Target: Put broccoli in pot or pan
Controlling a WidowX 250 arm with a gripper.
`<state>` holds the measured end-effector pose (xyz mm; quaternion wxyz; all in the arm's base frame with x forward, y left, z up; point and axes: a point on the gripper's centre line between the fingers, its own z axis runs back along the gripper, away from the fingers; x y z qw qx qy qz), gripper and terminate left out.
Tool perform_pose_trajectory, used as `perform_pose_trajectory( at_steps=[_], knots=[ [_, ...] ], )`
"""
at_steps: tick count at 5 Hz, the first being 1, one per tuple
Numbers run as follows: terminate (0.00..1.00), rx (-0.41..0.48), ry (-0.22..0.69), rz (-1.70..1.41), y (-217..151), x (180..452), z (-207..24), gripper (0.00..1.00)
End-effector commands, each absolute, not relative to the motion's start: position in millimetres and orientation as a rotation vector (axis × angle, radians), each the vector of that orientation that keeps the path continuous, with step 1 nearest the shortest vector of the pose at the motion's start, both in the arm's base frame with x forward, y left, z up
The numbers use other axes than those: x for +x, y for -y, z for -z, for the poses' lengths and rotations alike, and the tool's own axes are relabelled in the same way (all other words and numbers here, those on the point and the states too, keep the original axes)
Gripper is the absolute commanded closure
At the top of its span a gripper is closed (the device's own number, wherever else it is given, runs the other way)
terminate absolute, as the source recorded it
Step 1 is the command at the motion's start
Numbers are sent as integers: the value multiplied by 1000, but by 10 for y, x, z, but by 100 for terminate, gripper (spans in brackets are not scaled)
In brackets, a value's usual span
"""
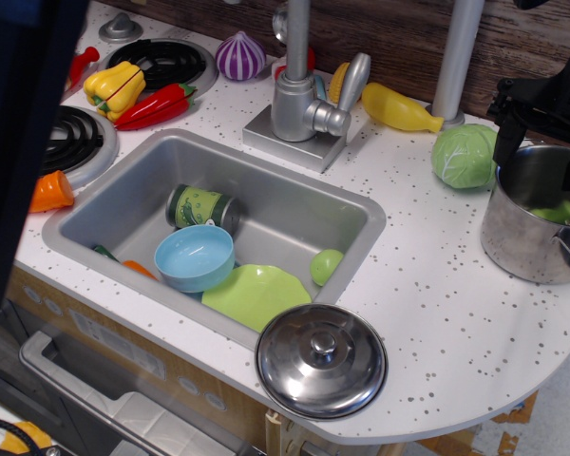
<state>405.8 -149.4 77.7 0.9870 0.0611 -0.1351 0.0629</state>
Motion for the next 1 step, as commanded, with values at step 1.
perform_pose_trajectory(
  at_steps=[1],
  knots=[
    [100,99,315,-142,1513,4086,-940,0]
  ],
)
